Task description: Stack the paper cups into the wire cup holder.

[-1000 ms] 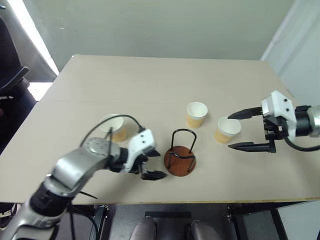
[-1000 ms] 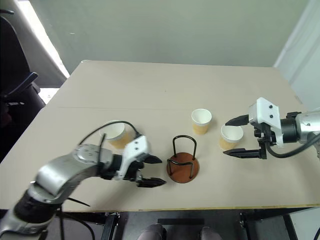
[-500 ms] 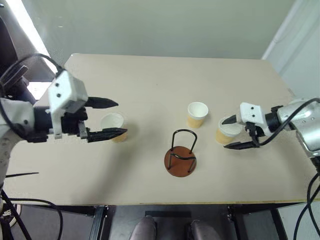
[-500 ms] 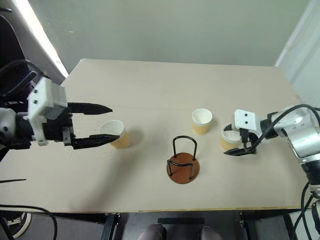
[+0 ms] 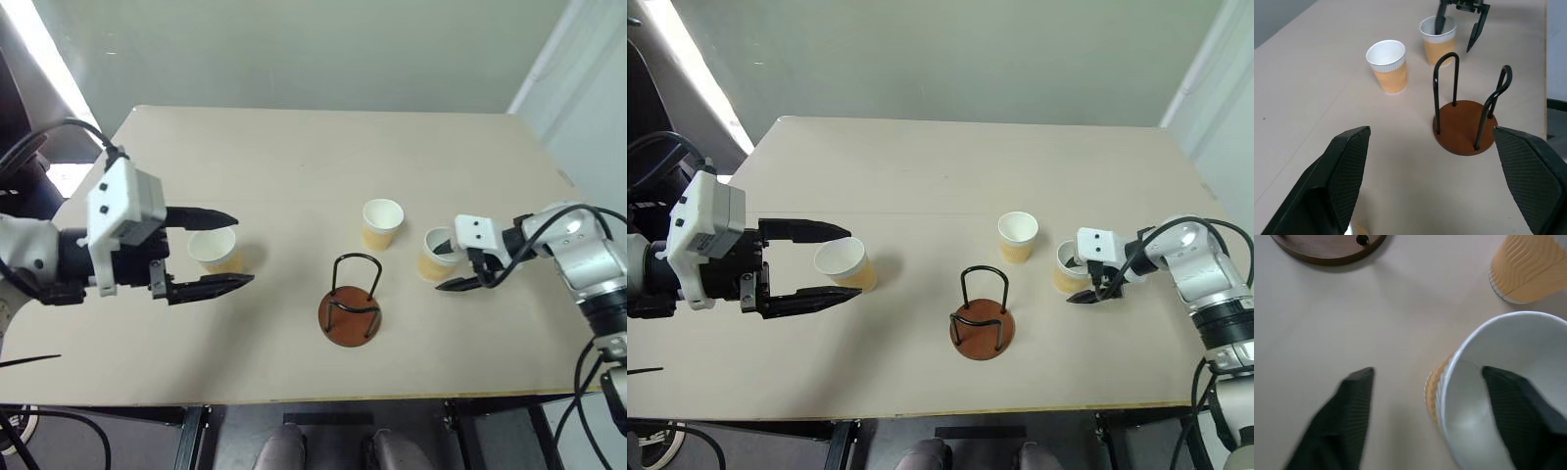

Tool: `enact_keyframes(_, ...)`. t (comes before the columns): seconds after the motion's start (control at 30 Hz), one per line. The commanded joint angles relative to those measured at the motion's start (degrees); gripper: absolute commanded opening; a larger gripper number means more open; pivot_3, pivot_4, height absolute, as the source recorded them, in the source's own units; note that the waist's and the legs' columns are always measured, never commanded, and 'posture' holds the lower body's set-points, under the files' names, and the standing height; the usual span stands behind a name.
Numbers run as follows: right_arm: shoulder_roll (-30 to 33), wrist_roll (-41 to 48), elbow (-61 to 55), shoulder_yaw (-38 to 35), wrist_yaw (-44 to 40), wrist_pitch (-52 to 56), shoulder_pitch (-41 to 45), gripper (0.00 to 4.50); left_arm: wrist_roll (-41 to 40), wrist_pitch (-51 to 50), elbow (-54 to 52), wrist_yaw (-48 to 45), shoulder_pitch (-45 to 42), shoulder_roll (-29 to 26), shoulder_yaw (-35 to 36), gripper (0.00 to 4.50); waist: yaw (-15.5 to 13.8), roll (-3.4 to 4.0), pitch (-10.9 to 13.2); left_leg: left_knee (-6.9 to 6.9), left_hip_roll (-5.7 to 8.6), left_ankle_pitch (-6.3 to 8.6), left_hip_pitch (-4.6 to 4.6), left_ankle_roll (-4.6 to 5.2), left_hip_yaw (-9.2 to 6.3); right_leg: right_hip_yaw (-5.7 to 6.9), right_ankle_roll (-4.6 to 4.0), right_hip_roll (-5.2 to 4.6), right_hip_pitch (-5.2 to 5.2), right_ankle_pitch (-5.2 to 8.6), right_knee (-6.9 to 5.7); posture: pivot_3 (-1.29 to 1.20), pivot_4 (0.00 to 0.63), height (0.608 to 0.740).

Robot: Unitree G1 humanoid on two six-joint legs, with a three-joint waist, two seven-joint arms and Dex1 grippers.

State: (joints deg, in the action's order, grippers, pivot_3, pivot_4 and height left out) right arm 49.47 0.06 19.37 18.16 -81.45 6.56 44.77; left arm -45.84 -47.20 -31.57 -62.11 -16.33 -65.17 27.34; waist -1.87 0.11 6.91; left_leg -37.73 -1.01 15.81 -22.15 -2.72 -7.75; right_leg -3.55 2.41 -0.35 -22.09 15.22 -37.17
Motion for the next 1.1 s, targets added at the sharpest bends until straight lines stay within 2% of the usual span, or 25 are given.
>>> enact_keyframes(0.03, -0.35, -1.49, 1.32, -0.56, 0.02, -2.19, 2.41, 2.08, -1.45, 0.43, -1.97, 0.8, -0.11, -0.82, 1.52, 4.27, -0.01, 0.0, 0.0, 0.01, -0.01, 0.01, 0.0, -0.01, 0.0, 0.0, -0.01, 0.0, 0.0, 0.0, 0.0, 0.0, 0.15, 0.74)
enact_keyframes(0.2, 0.47, -1.1, 1.01, -1.44, -1.93, -2.62, 2.75, 0.27, -2.08, 1.04, -1.43, 1.08, -0.4, -0.75, 1.34, 4.27, -0.06, 0.0, 0.0, 0.04, -0.01, 0.03, -0.02, -0.06, 0.0, 0.01, -0.05, 0.0, 0.0, 0.0, 0.03, 0.0, 0.15, 0.74)
enact_keyframes(0.23, 1.01, -0.21, 0.07, -2.1, -2.82, -2.0, 2.82, 0.04, -2.15, 1.45, -1.23, 0.72, -0.24, -0.67, 1.42, 4.27, -0.06, 0.0, 0.0, 0.05, -0.01, 0.03, -0.02, -0.07, 0.0, 0.01, -0.06, 0.0, 0.0, 0.0, 0.03, 0.0, 0.15, 0.74)
enact_keyframes(0.33, 3.25, 4.0, -4.62, -5.09, -5.98, 1.43, 3.05, 0.04, -1.18, 2.88, -0.28, -0.23, 0.63, -0.52, 1.32, 4.27, -0.06, 0.04, 0.03, 0.1, -0.01, 0.02, -0.03, -0.09, 0.01, 0.01, -0.09, 0.0, -0.02, 0.02, 0.03, 0.0, 0.15, 0.74)
enact_keyframes(0.47, 5.83, 13.35, -13.39, -11.38, -8.45, 11.48, 5.67, 0.04, 0.19, 4.62, 0.71, -0.61, 1.99, -0.36, 0.91, 4.27, 0.01, 0.05, 0.03, 0.24, -0.02, -0.02, -0.02, -0.16, 0.12, -0.02, -0.17, 0.01, -0.09, 0.07, 0.03, 0.0, 0.15, 0.74)
enact_keyframes(0.53, 5.78, 18.08, -17.08, -14.09, -8.29, 16.95, 8.77, 0.04, 0.22, 5.2, 1.05, -0.81, 2.25, -0.25, 0.9, 4.27, 0.08, 0.05, 0.03, 0.31, -0.05, -0.05, -0.04, -0.23, 0.15, -0.04, -0.18, 0.05, -0.16, 0.07, 0.04, 0.0, 0.15, 0.74)
enact_keyframes(0.63, 2.48, 26.27, -23.19, -16.15, -6.52, 25.24, 12.26, 0.04, -1.04, 5.75, 1.54, -1.79, 2.39, 0.31, 0.7, 4.27, 0.34, 0.03, 0.02, 0.49, -0.08, -0.14, 0.06, -0.36, 0.15, -0.06, -0.24, 0.11, -0.16, 0.11, 0.05, 0.0, 0.15, 0.74)
enact_keyframes(0.7, -0.25, 29.39, -28.0, -14.91, -4.83, 29.07, 12.08, 0.04, -1.65, 6.06, 1.91, -2.89, 2.69, 0.57, 0.53, 4.27, 0.54, 0.0, 0.0, 0.61, -0.14, -0.16, 0.19, -0.41, 0.15, -0.06, -0.31, 0.19, -0.1, 0.15, 0.05, 0.0, 0.15, 0.74)
enact_keyframes(0.9, -5.44, 29.81, -34.69, -8.99, -1.08, 32.69, 9.77, 0.04, -2.3, 6.09, 2.14, -7.66, 5.3, -0.73, 1.32, 4.27, 0.78, 0.02, 0.04, 0.63, -0.39, -0.22, 0.2, -0.51, 0.1, -0.07, -0.38, 0.45, -0.15, 0.16, -0.01, 0.0, 0.15, 0.74)
enact_keyframes(1.1, -6.01, 26.5, -34.3, -4.38, -1.09, 30.15, 8.58, 0.04, -0.98, 7.34, 0.97, -12.16, 9.75, -2.85, 1.08, 4.27, 0.74, 0.0, 0.03, 0.63, -0.51, -0.21, 0.17, -0.5, 0.08, -0.07, -0.41, 0.54, -0.16, 0.14, 0.02, 0.0, 0.15, 0.74)
